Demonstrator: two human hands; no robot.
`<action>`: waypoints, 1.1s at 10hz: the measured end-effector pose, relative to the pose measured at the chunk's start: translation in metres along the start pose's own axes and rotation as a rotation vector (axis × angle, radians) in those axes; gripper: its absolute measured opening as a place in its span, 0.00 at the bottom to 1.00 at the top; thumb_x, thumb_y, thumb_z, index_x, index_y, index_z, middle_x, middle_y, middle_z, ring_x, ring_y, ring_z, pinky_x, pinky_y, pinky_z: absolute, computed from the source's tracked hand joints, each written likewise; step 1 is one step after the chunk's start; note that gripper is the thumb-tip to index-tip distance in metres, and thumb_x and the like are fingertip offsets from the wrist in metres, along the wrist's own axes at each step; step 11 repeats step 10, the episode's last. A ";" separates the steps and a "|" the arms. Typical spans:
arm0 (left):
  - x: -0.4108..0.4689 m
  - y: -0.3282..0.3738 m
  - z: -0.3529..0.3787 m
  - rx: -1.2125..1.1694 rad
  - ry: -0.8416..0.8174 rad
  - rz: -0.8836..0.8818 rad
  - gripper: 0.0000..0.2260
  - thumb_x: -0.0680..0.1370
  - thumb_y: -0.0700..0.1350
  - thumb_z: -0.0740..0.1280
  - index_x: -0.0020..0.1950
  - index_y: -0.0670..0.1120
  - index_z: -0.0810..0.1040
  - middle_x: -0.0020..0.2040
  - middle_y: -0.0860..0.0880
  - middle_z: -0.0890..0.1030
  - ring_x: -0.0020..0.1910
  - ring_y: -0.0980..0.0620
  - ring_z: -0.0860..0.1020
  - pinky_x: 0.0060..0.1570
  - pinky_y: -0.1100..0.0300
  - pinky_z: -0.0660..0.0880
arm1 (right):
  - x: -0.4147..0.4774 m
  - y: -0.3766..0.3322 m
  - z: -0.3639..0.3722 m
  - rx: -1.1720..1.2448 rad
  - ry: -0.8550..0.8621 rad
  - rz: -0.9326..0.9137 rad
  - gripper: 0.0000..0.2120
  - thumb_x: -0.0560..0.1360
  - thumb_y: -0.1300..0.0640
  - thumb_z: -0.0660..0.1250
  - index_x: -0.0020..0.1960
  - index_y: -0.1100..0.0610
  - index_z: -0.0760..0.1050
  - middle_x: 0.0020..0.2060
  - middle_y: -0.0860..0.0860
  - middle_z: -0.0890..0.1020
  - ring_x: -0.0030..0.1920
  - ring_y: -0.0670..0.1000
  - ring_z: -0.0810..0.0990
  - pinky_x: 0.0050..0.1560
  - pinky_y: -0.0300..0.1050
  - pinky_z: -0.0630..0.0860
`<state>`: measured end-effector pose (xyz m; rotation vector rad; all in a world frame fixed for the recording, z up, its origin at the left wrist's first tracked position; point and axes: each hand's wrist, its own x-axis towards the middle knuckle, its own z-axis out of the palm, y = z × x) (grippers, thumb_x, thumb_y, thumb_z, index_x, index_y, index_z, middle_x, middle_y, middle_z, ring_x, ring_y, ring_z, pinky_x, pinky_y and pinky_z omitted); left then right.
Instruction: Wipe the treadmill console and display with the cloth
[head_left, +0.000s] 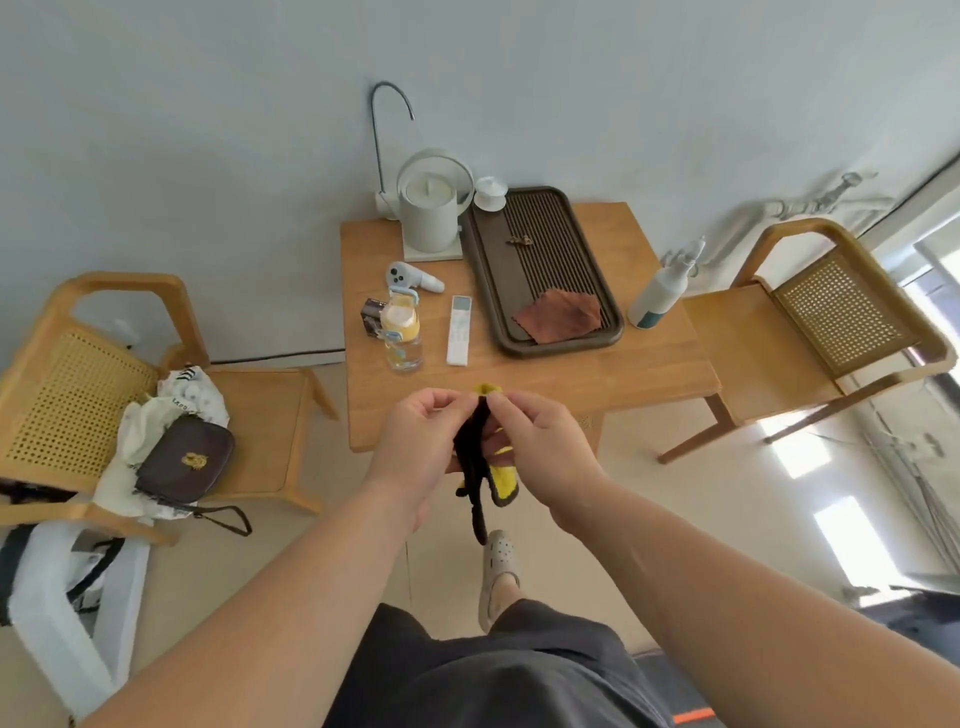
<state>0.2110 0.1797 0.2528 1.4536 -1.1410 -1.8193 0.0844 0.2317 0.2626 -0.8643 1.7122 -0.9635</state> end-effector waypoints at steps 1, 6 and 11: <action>0.066 -0.035 0.015 -0.038 0.027 0.000 0.10 0.77 0.43 0.74 0.56 0.45 0.80 0.46 0.45 0.88 0.44 0.46 0.87 0.40 0.54 0.84 | 0.061 0.046 -0.012 -0.012 -0.071 -0.013 0.14 0.84 0.57 0.61 0.49 0.53 0.85 0.43 0.51 0.88 0.47 0.51 0.86 0.50 0.48 0.82; 0.275 -0.099 0.034 -0.008 0.043 -0.269 0.12 0.82 0.38 0.64 0.65 0.47 0.74 0.50 0.43 0.81 0.45 0.45 0.81 0.43 0.46 0.81 | 0.268 0.183 -0.053 0.140 0.013 0.313 0.06 0.81 0.53 0.70 0.56 0.52 0.82 0.50 0.51 0.85 0.52 0.52 0.83 0.46 0.45 0.79; 0.311 -0.101 0.006 0.436 -0.151 -0.343 0.22 0.81 0.44 0.66 0.74 0.51 0.67 0.63 0.51 0.75 0.62 0.49 0.72 0.63 0.51 0.70 | 0.290 0.181 -0.024 -0.172 0.137 0.465 0.28 0.80 0.46 0.68 0.78 0.47 0.65 0.75 0.53 0.67 0.59 0.51 0.70 0.55 0.50 0.71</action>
